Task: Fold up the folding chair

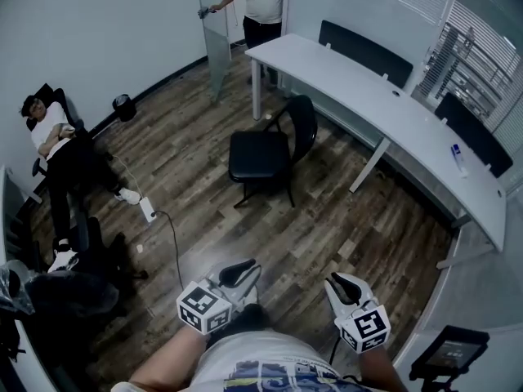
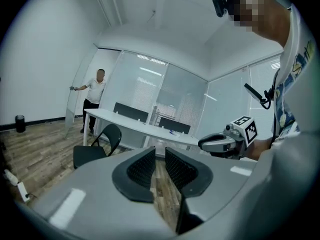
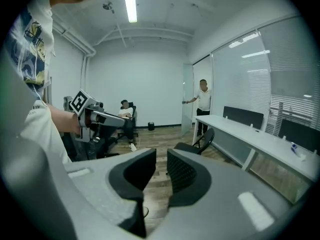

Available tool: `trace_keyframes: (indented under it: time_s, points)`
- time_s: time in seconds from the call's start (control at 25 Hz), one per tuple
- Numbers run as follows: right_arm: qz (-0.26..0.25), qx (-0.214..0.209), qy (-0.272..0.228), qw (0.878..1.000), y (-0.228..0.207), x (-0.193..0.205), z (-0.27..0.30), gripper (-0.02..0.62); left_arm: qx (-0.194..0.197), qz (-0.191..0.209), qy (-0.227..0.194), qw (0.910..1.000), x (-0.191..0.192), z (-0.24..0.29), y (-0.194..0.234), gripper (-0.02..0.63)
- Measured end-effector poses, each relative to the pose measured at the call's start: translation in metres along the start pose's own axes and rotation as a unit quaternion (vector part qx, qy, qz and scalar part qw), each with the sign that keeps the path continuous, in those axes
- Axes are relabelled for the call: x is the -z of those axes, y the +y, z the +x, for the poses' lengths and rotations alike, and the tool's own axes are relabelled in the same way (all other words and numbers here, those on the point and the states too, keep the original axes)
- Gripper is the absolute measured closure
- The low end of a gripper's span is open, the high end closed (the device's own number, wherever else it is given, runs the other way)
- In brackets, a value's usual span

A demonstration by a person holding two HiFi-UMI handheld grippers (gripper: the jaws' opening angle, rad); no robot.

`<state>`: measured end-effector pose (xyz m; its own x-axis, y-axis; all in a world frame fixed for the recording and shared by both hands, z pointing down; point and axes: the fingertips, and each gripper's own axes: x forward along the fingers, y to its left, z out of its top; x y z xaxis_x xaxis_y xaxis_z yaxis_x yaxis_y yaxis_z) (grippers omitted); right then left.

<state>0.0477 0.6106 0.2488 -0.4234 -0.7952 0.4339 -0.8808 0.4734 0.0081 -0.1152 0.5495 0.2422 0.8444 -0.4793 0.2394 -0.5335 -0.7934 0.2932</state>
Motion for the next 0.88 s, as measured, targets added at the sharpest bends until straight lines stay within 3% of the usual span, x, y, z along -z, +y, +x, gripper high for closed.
trace_keyframes:
  time_s: [0.44, 0.88]
  points:
    - [-0.015, 0.014, 0.015, 1.0, -0.016, -0.056, 0.085, 0.529, 0.023, 0.001, -0.008, 0.9997, -0.031, 0.017, 0.088, 0.526]
    - [-0.029, -0.005, 0.028, 0.999, -0.017, -0.082, 0.145, 0.528, 0.004, -0.015, -0.007, 0.9999, -0.03, 0.014, 0.147, 0.522]
